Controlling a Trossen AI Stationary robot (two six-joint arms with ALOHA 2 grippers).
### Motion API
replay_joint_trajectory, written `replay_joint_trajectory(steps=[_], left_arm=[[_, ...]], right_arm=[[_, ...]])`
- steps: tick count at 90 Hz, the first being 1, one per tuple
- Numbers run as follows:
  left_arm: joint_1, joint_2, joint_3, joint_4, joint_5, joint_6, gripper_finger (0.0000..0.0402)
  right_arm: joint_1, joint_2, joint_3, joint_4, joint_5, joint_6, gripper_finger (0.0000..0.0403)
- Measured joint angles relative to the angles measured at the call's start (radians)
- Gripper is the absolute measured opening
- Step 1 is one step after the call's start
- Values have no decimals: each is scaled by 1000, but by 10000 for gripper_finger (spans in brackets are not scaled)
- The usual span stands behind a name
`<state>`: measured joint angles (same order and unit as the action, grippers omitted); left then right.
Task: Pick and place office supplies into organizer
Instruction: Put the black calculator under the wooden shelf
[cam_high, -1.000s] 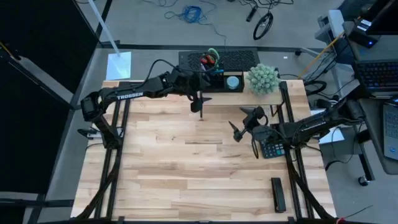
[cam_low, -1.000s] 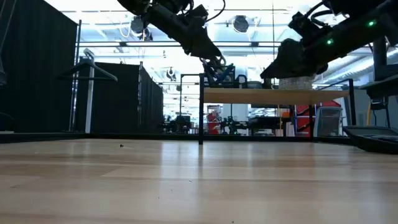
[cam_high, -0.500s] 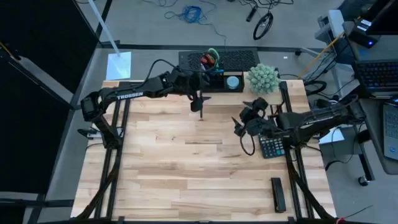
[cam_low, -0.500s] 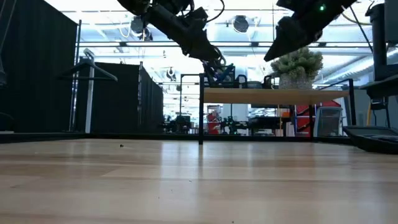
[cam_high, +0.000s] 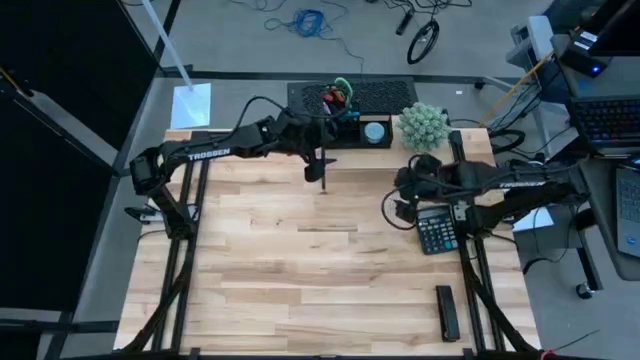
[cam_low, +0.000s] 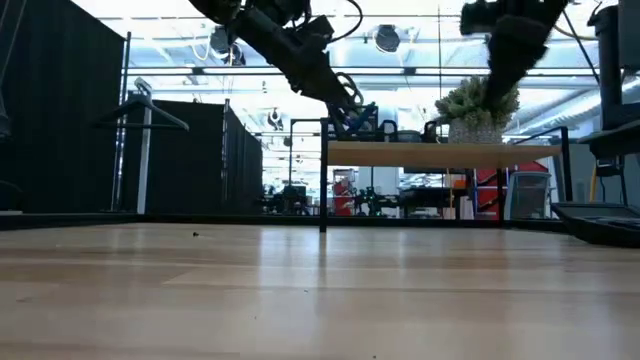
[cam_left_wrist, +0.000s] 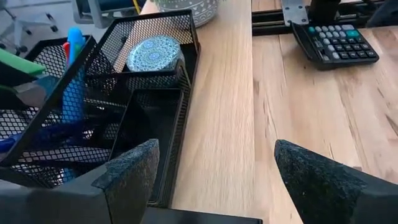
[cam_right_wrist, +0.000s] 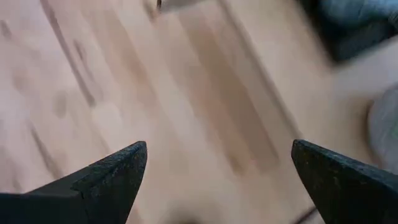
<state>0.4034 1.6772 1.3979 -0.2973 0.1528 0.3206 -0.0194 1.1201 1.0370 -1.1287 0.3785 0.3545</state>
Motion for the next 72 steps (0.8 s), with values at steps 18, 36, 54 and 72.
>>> replay_joint_trajectory(steps=[18,36,54,72], left_arm=[[0,0,0,-2,0,0,309],[0,0,0,-19,0,3,309],[0,0,0,-27,0,26,309],[0,0,0,-26,0,27,309]], right_arm=[[-20,2,0,-119,-82,43,384],[-13,2,-33,-136,-182,107,384],[43,2,-127,-132,-235,177,384],[94,3,-197,-133,-277,315,384]])
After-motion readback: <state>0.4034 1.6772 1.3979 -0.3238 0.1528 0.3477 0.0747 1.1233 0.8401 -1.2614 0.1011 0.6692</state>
